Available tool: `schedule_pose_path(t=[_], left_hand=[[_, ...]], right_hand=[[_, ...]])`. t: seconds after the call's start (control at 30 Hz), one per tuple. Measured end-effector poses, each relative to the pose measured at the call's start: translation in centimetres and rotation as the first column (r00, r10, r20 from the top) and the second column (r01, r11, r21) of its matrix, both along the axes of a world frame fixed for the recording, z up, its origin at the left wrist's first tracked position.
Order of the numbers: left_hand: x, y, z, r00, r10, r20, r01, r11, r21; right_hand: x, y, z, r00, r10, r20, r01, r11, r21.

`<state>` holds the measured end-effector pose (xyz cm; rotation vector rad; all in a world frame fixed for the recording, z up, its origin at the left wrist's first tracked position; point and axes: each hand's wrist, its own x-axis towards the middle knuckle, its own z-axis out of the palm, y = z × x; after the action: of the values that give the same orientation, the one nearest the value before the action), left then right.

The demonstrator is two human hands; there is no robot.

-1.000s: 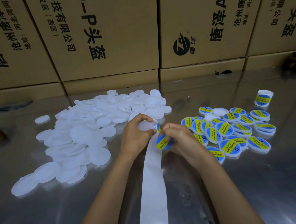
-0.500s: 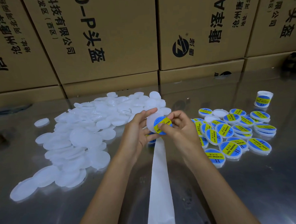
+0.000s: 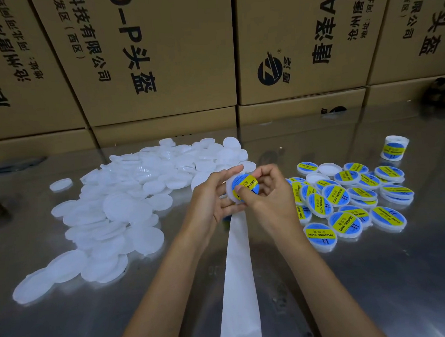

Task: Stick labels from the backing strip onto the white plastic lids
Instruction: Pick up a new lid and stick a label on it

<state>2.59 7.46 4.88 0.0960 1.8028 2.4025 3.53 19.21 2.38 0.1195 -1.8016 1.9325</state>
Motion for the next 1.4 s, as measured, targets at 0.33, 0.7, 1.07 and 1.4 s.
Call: schedule_pose_path(t=[0.33,0.7,1.07,1.4], left_hand=[[-0.3,0.2,-0.4,0.999,0.028,-0.035,-0.032,0.992,-0.12],[-0.3,0.3,-0.8,0.999,0.047,-0.027,-0.051,0.988,-0.147],[-0.1,-0.7,-0.2,0.999,-0.029,0.022,0.026,0.991,0.13],[-0.1,-0.7,-0.3,0.998,-0.061,0.013,0.06,0.996,0.063]], right_hand=[[-0.1,0.0,-0.6,0.999,-0.043,-0.016,0.045,0.987,0.155],[-0.4,0.1,-1.3,0.985,-0.168,-0.038,0.172,0.934,0.312],[-0.9,0.3,-2.0,0.984,-0.176,-0.005,0.165,0.908,0.384],[-1.0,0.6,-2.7,0.97,-0.24,-0.041,0.225,0.821,0.525]])
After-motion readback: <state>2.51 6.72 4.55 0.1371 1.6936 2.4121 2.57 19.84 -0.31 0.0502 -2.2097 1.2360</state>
